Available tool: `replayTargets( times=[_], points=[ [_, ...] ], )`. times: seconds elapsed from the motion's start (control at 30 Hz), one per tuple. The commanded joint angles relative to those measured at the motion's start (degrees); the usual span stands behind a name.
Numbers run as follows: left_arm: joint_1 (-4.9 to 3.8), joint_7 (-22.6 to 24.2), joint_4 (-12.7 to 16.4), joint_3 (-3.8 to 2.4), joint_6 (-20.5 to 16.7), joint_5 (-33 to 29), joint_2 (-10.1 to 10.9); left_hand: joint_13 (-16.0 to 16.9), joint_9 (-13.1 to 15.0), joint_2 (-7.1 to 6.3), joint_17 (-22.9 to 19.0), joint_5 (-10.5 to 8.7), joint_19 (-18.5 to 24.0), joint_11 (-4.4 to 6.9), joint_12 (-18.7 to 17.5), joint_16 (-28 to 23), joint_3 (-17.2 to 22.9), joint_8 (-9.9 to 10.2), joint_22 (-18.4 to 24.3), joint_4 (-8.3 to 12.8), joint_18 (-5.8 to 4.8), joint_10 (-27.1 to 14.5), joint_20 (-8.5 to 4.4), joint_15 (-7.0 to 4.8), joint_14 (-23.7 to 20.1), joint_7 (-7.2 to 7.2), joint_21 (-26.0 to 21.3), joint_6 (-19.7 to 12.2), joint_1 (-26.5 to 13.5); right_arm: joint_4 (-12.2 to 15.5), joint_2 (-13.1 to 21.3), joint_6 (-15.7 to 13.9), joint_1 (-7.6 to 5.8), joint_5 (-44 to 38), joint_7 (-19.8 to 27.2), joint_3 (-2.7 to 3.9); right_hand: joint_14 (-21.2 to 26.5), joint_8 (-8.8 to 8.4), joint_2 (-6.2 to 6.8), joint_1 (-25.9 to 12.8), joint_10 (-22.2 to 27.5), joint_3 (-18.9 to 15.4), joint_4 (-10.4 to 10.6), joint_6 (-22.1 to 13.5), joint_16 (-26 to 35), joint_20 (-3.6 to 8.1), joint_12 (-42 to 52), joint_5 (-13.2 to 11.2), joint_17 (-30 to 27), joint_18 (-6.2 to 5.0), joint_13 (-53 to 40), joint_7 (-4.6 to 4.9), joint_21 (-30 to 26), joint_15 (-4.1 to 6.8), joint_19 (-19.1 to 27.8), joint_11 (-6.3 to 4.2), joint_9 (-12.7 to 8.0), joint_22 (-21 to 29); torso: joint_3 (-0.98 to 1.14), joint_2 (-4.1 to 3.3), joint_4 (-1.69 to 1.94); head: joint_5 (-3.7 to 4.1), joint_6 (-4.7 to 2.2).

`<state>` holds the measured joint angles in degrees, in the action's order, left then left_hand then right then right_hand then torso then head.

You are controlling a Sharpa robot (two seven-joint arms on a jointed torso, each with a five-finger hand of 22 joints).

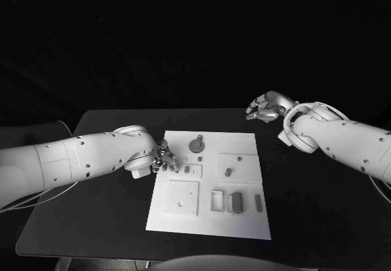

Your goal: Assemble the parts on the task board

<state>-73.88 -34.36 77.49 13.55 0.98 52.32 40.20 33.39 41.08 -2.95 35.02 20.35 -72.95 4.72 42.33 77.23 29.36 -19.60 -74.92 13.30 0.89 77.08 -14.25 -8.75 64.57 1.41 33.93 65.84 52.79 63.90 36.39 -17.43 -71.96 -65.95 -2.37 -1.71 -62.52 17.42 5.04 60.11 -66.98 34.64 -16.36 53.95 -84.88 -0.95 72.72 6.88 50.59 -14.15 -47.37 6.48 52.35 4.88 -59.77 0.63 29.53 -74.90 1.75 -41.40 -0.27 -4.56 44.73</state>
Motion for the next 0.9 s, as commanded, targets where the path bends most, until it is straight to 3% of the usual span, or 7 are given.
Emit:
replayTargets(
  times=[0.03,0.4,0.9],
  points=[
    [0.06,0.3,0.2,0.04,-1.0,1.5,-0.2,0.1,0.1,0.20,-0.1,-0.10,0.4,0.12,0.4,0.3,0.4,0.0,-1.2,0.6,1.18,-0.4,-0.63,-0.89,-0.1,-0.19,0.3,2.3,1.2,0.1,0.0,0.5,0.01,-0.2,0.4,0.02,0.0,-0.31,0.10,-0.6,0.4,0.2,0.1,-0.1,0.2,-0.23,-0.4,0.2,-0.1,-0.85,-0.1,0.45,-0.3,0.54,-0.2,-0.15,0.1,-0.8,-0.01,0.00,0.01,-0.01,-0.10],
    [0.06,0.6,0.2,0.04,-1.4,3.5,-0.3,0.1,0.4,0.87,-0.2,0.13,0.4,0.16,0.6,0.5,1.0,0.0,-1.2,2.0,1.12,-0.3,-0.66,-0.90,0.0,-0.24,0.6,2.4,2.8,0.1,0.0,0.6,0.01,-0.2,0.4,0.02,0.0,-0.33,0.13,-0.6,0.4,0.2,0.1,-0.1,0.2,-0.24,-0.4,0.2,-0.1,-0.85,-0.1,0.46,-0.3,0.54,-0.2,-0.14,0.1,-0.8,-0.01,0.01,0.00,0.04,-0.04],
    [0.06,0.6,0.3,0.04,-0.8,4.0,-0.6,0.1,0.5,0.94,-0.2,0.10,0.3,0.18,0.7,0.6,0.9,0.0,-1.2,2.1,1.08,-0.2,-0.64,-0.89,0.1,-0.25,0.7,2.5,2.9,0.1,0.0,0.6,0.01,-0.2,0.4,0.02,0.0,-0.35,0.16,-0.6,0.4,0.2,0.1,-0.1,0.2,-0.25,-0.4,0.2,-0.1,-0.85,-0.1,0.46,-0.3,0.53,-0.2,-0.14,0.1,-0.8,0.00,0.02,0.01,0.10,-0.01]
  ],
)
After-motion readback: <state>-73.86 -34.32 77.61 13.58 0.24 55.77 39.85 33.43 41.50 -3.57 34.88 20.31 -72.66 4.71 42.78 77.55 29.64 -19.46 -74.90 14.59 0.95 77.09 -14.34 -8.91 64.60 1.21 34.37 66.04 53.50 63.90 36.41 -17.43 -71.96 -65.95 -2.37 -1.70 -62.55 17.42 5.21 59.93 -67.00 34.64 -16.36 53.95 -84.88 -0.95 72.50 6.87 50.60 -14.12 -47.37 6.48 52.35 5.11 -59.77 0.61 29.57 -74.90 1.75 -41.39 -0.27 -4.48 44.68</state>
